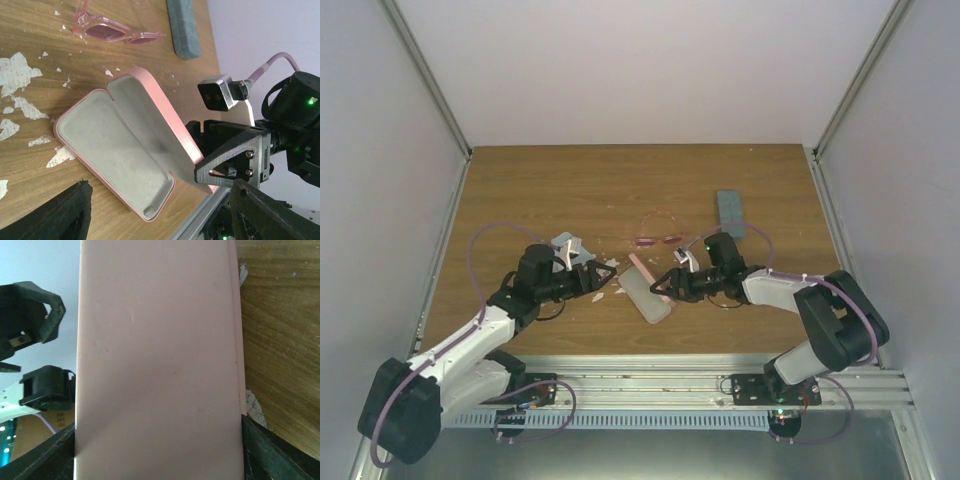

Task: Organize the sunglasses
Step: Place the sunglasses case at the center of the board.

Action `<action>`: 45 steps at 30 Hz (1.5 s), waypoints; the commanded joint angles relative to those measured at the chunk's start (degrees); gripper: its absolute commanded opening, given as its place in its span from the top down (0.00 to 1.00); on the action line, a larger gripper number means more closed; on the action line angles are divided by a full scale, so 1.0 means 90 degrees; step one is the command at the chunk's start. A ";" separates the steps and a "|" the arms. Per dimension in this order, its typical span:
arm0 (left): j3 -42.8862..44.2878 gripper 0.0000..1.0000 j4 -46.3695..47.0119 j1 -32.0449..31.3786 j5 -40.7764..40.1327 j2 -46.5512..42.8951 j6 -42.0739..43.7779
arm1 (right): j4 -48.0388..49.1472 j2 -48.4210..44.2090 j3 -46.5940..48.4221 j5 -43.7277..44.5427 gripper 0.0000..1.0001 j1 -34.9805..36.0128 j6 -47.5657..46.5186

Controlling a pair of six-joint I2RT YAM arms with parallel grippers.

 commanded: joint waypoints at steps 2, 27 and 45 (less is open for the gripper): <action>0.0006 0.25 0.0812 -0.0149 0.0212 0.0576 0.0162 | 0.1472 0.0239 -0.0380 -0.1096 0.37 -0.0382 0.0285; 0.0750 0.32 0.0945 -0.0768 -0.0485 0.2877 0.0554 | -0.1483 -0.1078 0.0275 0.1816 0.00 -0.0570 -0.1316; 0.0391 0.37 0.0202 -0.0779 -0.1339 0.1562 0.0916 | -0.2936 -0.1018 0.1443 0.5440 0.38 0.2182 0.0114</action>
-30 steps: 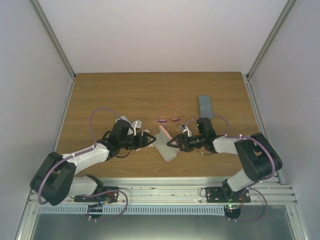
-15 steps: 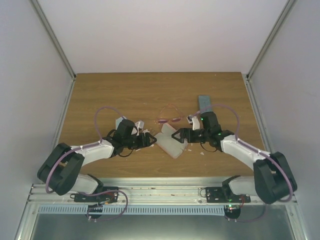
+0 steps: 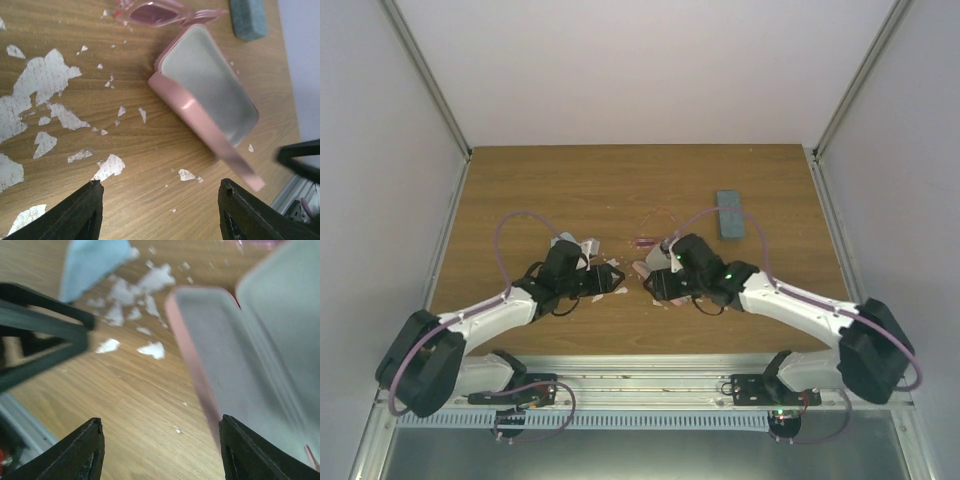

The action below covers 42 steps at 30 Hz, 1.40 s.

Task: Organize the sunglasses
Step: Place the sunglasses case at the center of the board, then move the sunglasses case at the center of the board.

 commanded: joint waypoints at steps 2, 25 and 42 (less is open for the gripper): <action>-0.0270 0.37 0.0048 -0.0054 -0.0074 -0.0700 0.0225 | -0.0406 0.0646 0.0177 0.1402 0.39 0.0411 0.0880; -0.0206 0.36 -0.1996 -0.0022 -0.0510 -0.2151 0.0204 | -0.0411 0.2988 0.0971 0.1748 0.33 0.1615 0.2062; 0.0381 0.36 -0.1084 -0.0005 -0.1035 -0.0982 0.0086 | -0.1666 0.2316 0.0088 0.3813 0.52 0.0711 0.0691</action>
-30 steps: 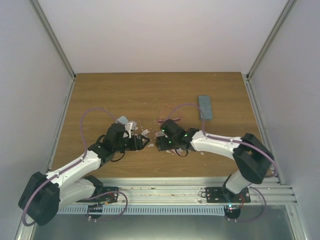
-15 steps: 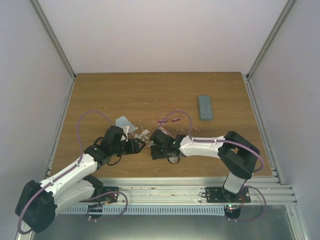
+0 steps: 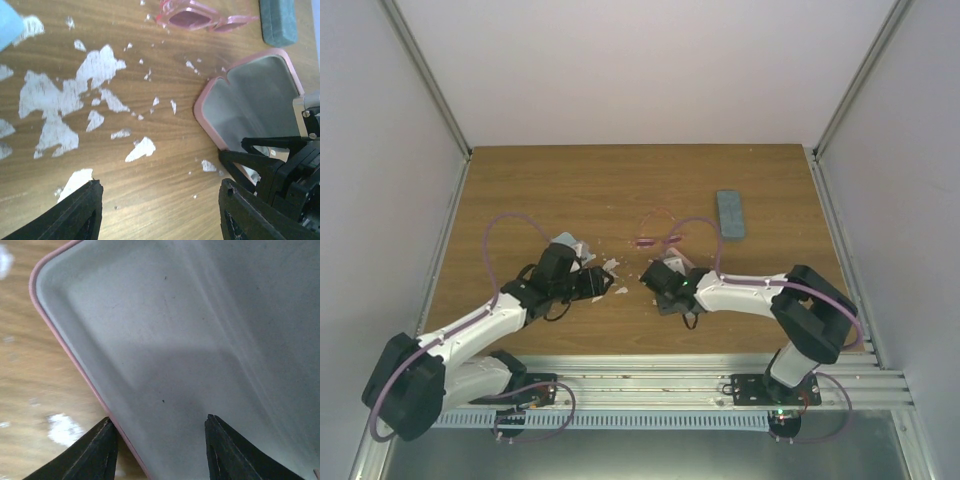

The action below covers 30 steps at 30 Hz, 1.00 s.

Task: Organize the sunglasses
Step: Move the sunglasses case at the center of the board, then move the glasses cleaning cloth to the center of the board.

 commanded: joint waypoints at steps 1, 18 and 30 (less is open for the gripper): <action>0.0501 0.35 0.0300 0.0016 -0.0436 0.0199 0.0174 | -0.0534 -0.0146 -0.0365 0.0646 0.52 -0.0540 -0.0452; 0.0708 0.32 -0.0447 0.1600 -0.1221 0.0500 0.0557 | 0.0196 -0.1660 -0.0241 -0.0886 0.38 -0.0774 -0.1389; 0.0432 0.58 -0.0347 0.2497 -0.0527 0.1457 0.0691 | 0.1630 -0.0670 0.0240 -0.1729 0.49 -0.0364 -0.1038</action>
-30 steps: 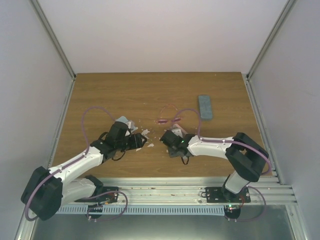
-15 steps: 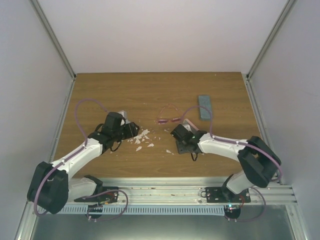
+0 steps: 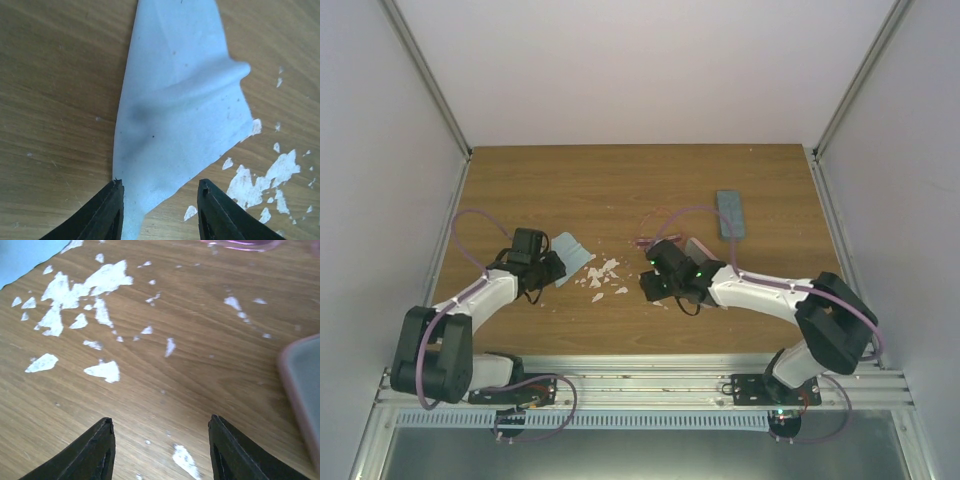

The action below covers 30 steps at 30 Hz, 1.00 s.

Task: Organize the sunglasses
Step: Move the glasses cleaning cloth to the center of the board.

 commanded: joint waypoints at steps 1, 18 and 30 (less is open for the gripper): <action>-0.0056 0.59 0.0232 0.0057 0.0341 0.0370 0.0125 | 0.0552 0.0357 0.0296 -0.0283 0.49 0.0205 0.0147; 0.0034 1.00 0.0279 0.0021 0.0577 0.0836 0.0401 | 0.0750 0.0168 0.0063 -0.0081 0.50 0.0227 0.0425; -0.0796 1.00 -0.0016 -0.1289 0.1974 -0.0800 -0.0316 | 0.1049 0.0539 0.0030 -0.0526 0.57 0.0226 0.0384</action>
